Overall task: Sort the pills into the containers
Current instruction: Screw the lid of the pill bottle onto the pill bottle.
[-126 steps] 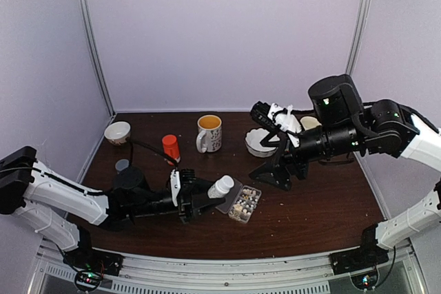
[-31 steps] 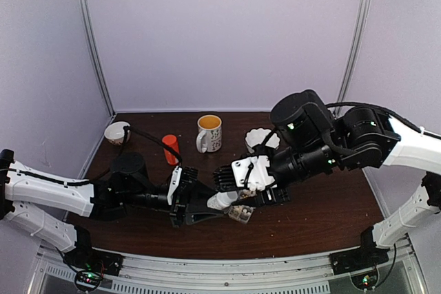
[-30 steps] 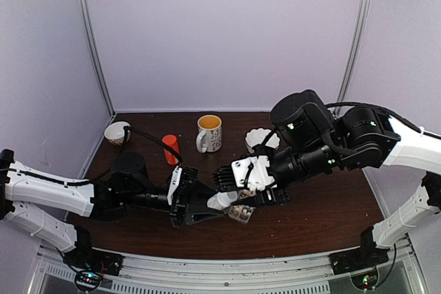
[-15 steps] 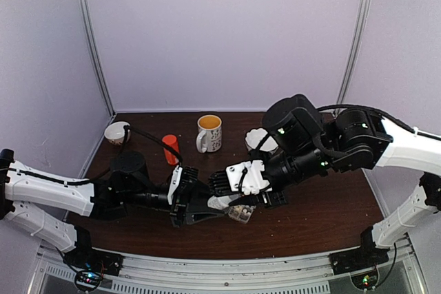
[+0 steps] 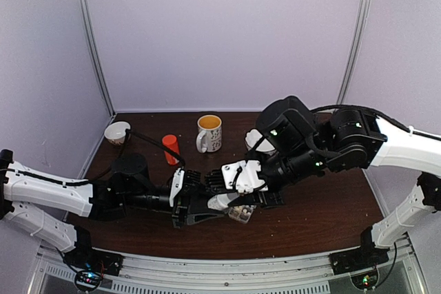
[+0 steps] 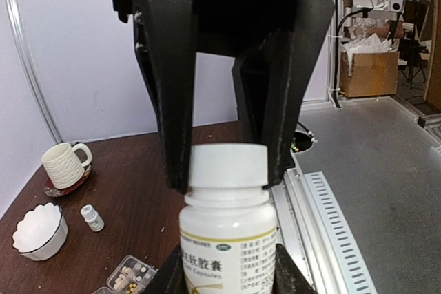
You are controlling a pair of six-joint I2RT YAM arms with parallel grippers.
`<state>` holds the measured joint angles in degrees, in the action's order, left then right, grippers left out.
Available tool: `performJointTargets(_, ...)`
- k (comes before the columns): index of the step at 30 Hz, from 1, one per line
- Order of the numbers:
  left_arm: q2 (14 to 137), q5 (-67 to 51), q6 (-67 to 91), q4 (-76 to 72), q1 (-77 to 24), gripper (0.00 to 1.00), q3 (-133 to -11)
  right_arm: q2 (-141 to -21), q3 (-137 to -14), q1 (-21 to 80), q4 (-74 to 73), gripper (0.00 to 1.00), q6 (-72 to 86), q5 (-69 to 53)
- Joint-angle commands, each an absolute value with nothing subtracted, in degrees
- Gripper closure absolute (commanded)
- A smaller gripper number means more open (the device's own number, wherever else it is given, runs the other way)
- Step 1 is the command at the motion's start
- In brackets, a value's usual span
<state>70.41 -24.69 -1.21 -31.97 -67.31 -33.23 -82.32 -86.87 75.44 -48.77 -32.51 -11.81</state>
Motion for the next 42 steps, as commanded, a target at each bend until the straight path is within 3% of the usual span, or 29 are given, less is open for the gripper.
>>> performJointTargets(1,67.88,-14.76,-7.22,-32.15,-67.45,0.95,-33.81,-84.65,-88.51,74.53,-47.46,0.81,-22.87,-13.02)
performJointTargets(11,66.19,-3.43,-16.07,-28.65,-67.82,0.94,-36.62,-87.38,-88.41,73.00,-43.96,0.84,-6.79,-13.64)
performJointTargets(19,66.79,5.91,-22.82,-28.34,-68.95,0.95,-38.43,-89.37,-89.05,70.89,-43.89,0.79,10.93,-14.59)
performJointTargets(22,68.26,10.10,-25.42,-28.24,-69.30,0.95,-38.76,-88.24,-84.96,68.96,-38.34,0.82,21.79,-17.28)
performJointTargets(32,74.78,17.08,-32.06,-25.66,-70.53,0.95,-42.65,-85.83,-75.04,65.37,-26.30,0.80,45.00,-21.74)
performJointTargets(34,75.43,17.14,-31.72,-25.76,-70.57,0.95,-43.05,-84.65,-72.30,64.21,-23.22,0.71,47.69,-23.74)
performJointTargets(39,75.10,16.46,-28.22,-26.36,-70.45,0.94,-42.63,-79.89,-69.19,61.83,-23.29,0.38,46.15,-22.23)
performJointTargets(42,74.34,14.64,-25.40,-24.45,-69.83,0.93,-42.69,-75.85,-67.37,59.56,-27.78,0.26,39.39,-23.75)
